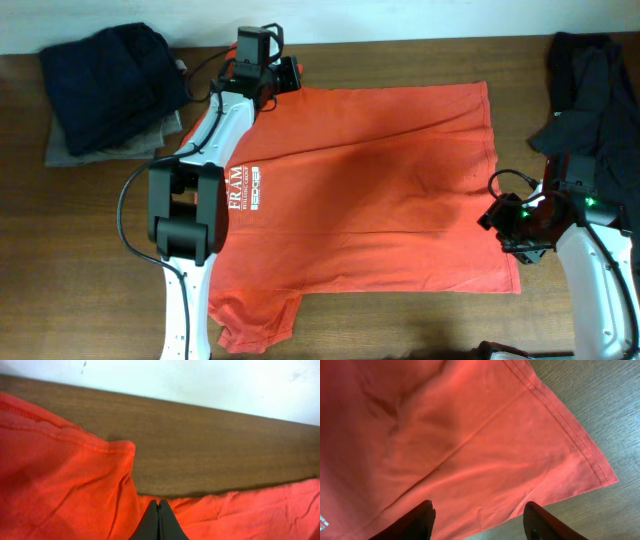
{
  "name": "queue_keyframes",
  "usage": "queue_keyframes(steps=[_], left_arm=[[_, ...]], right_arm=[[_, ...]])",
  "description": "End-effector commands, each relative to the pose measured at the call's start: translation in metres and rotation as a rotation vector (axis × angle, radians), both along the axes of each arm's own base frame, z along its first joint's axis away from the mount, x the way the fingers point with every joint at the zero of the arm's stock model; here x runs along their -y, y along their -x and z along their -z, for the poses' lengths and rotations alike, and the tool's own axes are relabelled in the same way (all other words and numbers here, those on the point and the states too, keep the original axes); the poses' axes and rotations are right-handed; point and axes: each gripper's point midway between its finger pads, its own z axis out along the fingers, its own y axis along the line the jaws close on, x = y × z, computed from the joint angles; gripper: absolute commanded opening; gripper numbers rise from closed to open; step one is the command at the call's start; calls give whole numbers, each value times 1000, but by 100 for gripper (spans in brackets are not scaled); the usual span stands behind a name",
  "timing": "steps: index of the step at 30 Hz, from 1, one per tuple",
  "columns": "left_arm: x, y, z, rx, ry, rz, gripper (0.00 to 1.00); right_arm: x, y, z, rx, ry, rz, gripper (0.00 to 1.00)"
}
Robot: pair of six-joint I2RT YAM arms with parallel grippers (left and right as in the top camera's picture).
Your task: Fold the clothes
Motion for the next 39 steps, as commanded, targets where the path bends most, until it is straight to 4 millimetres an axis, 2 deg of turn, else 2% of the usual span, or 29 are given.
queue_keyframes(steps=[1, 3, 6, 8, 13, 19, 25, 31, 35, 39], left_arm=[[-14, -8, 17, 5, -76, -60, 1], [-18, -9, 22, 2, -94, -81, 1], [-36, -14, 34, 2, -168, -162, 1], [-39, -13, 41, -7, -179, -169, 1], [-39, -13, 55, -23, -184, -167, 1], [-36, -18, 57, -1, -177, -168, 1], [-35, -22, 77, 8, -173, -168, 1], [-34, -26, 74, 27, -167, -170, 1], [-31, -24, 79, 19, -167, -163, 1], [-21, -21, 86, 7, -153, -133, 1]], right_arm=[[-3, -3, -6, 14, -8, -10, 62], [-3, -3, -6, 13, -9, -11, 62], [-3, -3, -5, 13, -9, -11, 62], [-3, -3, -5, 13, -9, -10, 62], [-3, -3, -5, 13, -9, -10, 62], [-3, -2, -5, 12, -9, -10, 62], [-4, -1, -5, 6, -10, -10, 62], [-4, -1, -5, 8, -8, -17, 62], [-4, -1, -5, 8, -8, -17, 62], [-4, -1, -5, 7, -9, -17, 62]])
